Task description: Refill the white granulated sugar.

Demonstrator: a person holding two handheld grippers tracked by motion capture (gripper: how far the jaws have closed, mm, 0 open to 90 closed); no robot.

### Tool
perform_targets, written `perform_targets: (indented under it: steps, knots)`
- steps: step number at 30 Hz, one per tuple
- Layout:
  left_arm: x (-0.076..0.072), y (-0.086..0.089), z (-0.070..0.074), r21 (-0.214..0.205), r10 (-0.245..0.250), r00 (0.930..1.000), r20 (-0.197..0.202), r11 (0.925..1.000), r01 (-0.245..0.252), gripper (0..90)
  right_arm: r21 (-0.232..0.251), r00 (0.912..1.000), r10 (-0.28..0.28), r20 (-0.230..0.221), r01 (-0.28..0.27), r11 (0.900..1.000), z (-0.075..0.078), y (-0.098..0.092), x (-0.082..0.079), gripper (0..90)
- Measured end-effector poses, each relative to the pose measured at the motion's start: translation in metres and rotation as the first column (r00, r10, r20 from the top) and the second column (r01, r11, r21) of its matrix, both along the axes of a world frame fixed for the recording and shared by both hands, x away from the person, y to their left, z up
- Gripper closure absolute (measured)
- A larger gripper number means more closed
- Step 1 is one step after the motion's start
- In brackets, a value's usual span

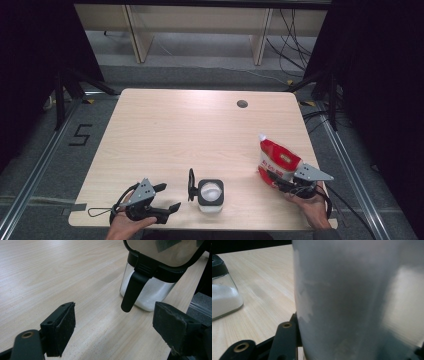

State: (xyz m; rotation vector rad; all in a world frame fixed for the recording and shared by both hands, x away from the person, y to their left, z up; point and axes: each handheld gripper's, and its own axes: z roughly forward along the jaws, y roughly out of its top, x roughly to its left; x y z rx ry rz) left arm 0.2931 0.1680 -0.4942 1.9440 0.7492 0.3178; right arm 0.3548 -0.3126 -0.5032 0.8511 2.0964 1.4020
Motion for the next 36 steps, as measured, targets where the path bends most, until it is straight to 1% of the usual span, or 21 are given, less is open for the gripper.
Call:
perform_targets:
  steps: [1,2,3,4,8,9,10,11,12,13,14,15,17,21,22,27,29,31,32,34,36]
  knots:
    - [0.0,0.0,0.0,-0.003,0.002,1.0,-0.001,1.0,-0.002,17.9,0.05,0.9986,-0.006,-0.053,0.009,0.9987,0.0,0.003,-0.005,57.4]
    - [0.0,0.0,0.0,-0.003,0.002,1.0,-0.001,1.0,-0.002,17.9,0.05,0.9986,-0.006,-0.053,0.009,0.9987,0.0,0.003,-0.005,57.4]
    - [0.0,0.0,0.0,-0.001,0.0,1.0,0.001,1.0,0.0,17.9,0.024,0.9999,-0.012,-0.007,0.012,0.9996,0.0,0.001,-0.002,55.1]
    - [0.0,0.0,0.0,0.003,-0.001,1.0,0.0,1.0,0.001,17.9,0.056,0.9999,0.003,-0.017,-0.002,0.9984,0.0,0.001,-0.002,53.7]
    - [0.0,0.0,0.0,0.005,-0.002,1.0,0.0,1.0,0.002,17.9,0.075,0.9993,0.002,-0.036,0.001,0.9972,0.0,-0.001,-0.002,48.4]
    - [0.0,0.0,0.0,0.004,-0.001,1.0,0.0,1.0,0.001,17.9,0.078,0.9997,-0.012,-0.019,0.014,0.9969,0.0,-0.001,-0.002,46.7]
    - [0.0,0.0,0.0,0.002,0.002,1.0,-0.001,1.0,-0.002,17.9,0.067,0.9991,-0.016,-0.04,0.019,0.9976,0.001,-0.003,-0.002,45.2]
    - [0.0,0.0,0.0,-0.001,0.004,1.0,-0.001,1.0,-0.004,17.9,0.104,0.9988,-0.015,-0.048,0.019,0.9944,0.0,-0.001,-0.003,43.9]
    - [0.0,0.0,0.0,-0.002,0.003,1.0,0.0,1.0,-0.003,17.9,0.101,0.9995,-0.03,-0.013,0.031,0.9945,0.0,-0.004,-0.002,42.4]
    - [0.0,0.0,0.0,-0.002,0.003,1.0,0.0,1.0,-0.003,17.9,0.101,0.9995,-0.03,-0.013,0.031,0.9945,0.0,-0.004,-0.002,42.4]
    - [0.0,0.0,0.0,0.001,0.0,1.0,0.001,1.0,0.0,17.9,0.135,0.9966,-0.025,-0.079,0.036,0.9902,0.001,-0.005,-0.007,41.0]
    - [0.0,0.0,0.0,0.003,-0.001,1.0,0.001,1.0,0.001,17.9,0.115,0.9994,-0.023,-0.024,0.026,0.993,0.001,-0.006,-0.004,41.2]
    - [0.0,0.0,0.0,0.005,-0.002,1.0,0.002,1.0,0.002,17.9,0.108,0.9996,-0.017,-0.024,0.02,0.994,0.003,-0.006,-0.006,41.1]
    - [0.0,0.0,0.0,-0.001,0.002,1.0,0.001,1.0,-0.002,17.9,0.13,0.997,-0.025,-0.073,0.034,0.9909,0.004,-0.005,-0.011,35.0]
    - [0.0,0.0,0.0,0.0,0.002,1.0,0.0,1.0,-0.002,17.9,0.107,0.9991,-0.035,-0.023,0.037,0.9935,0.003,-0.006,-0.009,34.7]
    - [0.0,0.0,0.0,0.011,-0.001,1.0,0.002,0.9999,0.001,17.9,0.076,0.9989,-0.045,0.011,0.044,0.9961,0.005,-0.007,-0.009,28.8]
    - [0.0,0.0,0.0,0.005,-0.002,1.0,0.002,1.0,0.002,17.9,0.104,0.9966,-0.05,-0.065,0.056,0.993,0.005,-0.006,-0.014,28.0]
    - [0.0,0.0,0.0,0.008,-0.001,1.0,0.001,1.0,0.001,17.8,0.112,0.9954,-0.063,-0.072,0.071,0.9911,0.004,-0.004,-0.015,27.7]
    - [0.0,0.0,0.0,0.003,-0.001,1.0,0.003,1.0,0.001,17.8,0.079,0.9978,-0.057,-0.032,0.06,0.9951,0.005,-0.007,-0.014,27.1]
    - [0.0,0.0,0.0,0.002,-0.001,1.0,0.003,1.0,0.001,17.8,0.07,0.9979,-0.062,-0.018,0.063,0.9955,0.006,-0.008,-0.014,25.6]
    - [-0.001,0.0,0.001,0.008,0.005,1.0,0.003,1.0,-0.005,17.8,0.101,0.9946,-0.09,-0.053,0.095,0.9904,0.009,-0.008,-0.022,24.3]
